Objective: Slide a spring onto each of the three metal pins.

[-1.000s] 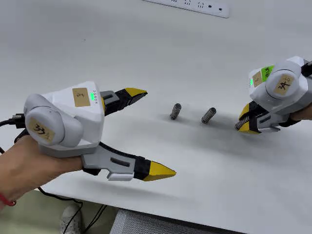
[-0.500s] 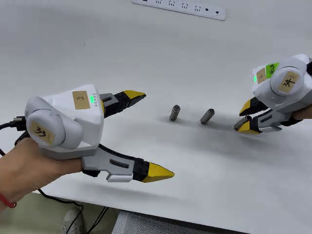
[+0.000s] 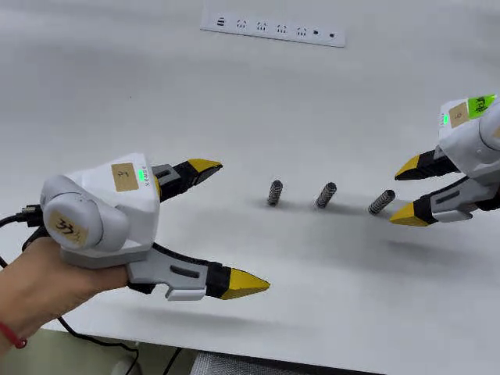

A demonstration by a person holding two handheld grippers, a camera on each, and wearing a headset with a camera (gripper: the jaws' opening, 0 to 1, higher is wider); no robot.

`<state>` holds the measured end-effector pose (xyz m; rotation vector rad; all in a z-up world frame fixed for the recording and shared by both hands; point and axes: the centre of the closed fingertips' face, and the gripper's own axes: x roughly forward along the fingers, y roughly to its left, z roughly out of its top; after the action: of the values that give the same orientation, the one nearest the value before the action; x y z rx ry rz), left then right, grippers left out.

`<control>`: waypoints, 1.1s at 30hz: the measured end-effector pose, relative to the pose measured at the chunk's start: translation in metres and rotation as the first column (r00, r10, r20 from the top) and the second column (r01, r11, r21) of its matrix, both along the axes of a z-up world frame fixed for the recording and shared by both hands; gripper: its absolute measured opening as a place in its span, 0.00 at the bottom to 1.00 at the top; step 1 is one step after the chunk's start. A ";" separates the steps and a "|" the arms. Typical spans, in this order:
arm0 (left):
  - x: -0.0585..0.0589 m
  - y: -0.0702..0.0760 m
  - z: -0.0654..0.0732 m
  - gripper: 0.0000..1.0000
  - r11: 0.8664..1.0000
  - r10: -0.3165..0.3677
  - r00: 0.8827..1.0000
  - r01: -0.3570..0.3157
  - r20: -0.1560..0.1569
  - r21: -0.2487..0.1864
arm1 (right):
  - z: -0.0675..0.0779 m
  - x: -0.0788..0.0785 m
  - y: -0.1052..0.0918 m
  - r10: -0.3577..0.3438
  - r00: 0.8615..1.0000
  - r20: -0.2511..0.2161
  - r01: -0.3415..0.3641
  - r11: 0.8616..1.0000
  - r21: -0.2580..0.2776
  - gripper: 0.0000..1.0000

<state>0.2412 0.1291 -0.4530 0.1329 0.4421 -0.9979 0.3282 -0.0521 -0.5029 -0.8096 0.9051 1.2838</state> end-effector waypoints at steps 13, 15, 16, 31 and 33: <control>0.002 0.004 -0.005 1.00 0.998 -0.017 1.000 0.016 0.010 0.066 | 0.028 -0.024 -0.015 -0.139 0.990 0.016 0.135 0.976 0.169 0.58; 0.003 0.005 -0.006 1.00 0.997 -0.018 1.000 0.017 0.010 0.075 | 0.030 -0.029 -0.019 -0.159 0.987 0.014 0.153 0.970 0.190 0.61; 0.002 0.005 -0.006 1.00 0.997 -0.019 1.000 0.018 0.009 0.078 | 0.030 -0.031 -0.020 -0.165 0.986 0.011 0.159 0.967 0.199 0.63; 0.004 0.015 -0.013 1.00 0.992 0.001 1.000 0.000 -0.005 0.126 | 0.037 -0.057 -0.036 -0.278 0.960 -0.007 0.259 0.885 0.387 0.86; 0.004 0.016 -0.014 1.00 0.991 0.001 1.000 0.001 -0.008 0.131 | 0.037 -0.059 -0.038 -0.295 0.955 -0.012 0.274 0.870 0.409 0.90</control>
<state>0.2455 0.1447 -0.4670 0.2465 0.5152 -0.9697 0.2690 -0.0901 -0.4656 -0.3601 0.6527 1.1296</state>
